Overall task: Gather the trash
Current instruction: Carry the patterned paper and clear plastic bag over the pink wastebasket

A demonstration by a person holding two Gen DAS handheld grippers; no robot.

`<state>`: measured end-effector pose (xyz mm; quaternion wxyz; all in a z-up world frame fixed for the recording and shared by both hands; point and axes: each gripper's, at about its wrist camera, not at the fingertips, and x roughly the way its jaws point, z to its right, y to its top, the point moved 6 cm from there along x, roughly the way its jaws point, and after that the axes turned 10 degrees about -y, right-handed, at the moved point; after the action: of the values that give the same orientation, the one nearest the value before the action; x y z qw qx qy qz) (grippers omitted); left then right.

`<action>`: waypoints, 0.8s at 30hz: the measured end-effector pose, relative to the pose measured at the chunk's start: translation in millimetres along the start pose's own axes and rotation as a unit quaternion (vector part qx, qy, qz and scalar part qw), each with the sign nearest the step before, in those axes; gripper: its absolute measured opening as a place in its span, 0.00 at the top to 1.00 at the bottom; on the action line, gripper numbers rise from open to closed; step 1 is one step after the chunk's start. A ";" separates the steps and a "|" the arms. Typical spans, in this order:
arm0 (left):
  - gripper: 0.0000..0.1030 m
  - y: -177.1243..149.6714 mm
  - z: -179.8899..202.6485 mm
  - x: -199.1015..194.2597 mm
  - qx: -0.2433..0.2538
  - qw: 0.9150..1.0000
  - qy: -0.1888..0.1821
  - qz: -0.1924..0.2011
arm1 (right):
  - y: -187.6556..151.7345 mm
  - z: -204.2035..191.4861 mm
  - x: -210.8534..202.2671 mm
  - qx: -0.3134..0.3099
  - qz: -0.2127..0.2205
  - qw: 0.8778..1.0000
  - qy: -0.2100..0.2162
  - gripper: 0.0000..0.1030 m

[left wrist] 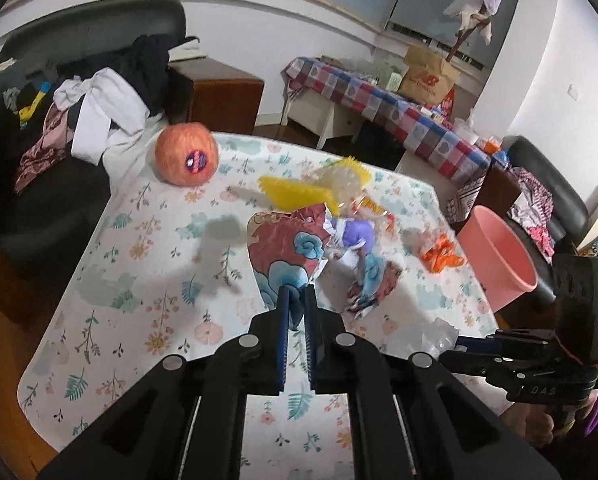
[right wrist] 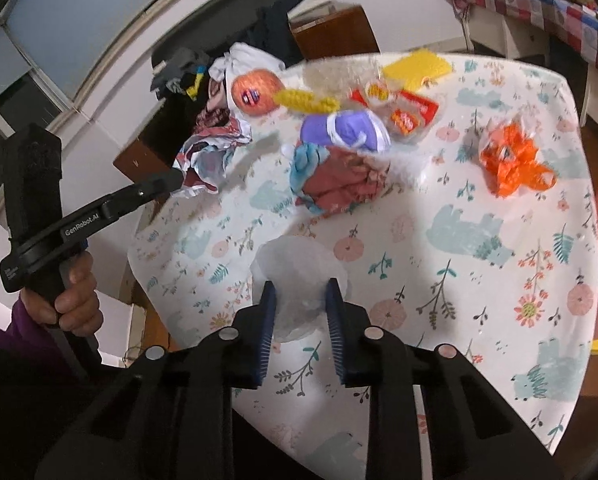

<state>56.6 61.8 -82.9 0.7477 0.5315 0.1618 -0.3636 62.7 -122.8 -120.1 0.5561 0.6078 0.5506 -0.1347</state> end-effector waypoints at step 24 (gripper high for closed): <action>0.94 42.9 131.9 44.0 0.105 0.987 -0.120 0.006 | 15.4 139.4 -127.7 0.160 0.215 0.953 -0.140 0.75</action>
<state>98.3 -67.6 -31.0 0.7041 0.5605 0.0291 -0.4351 92.3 -300.6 -60.9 0.5389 0.7676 0.2951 -0.1823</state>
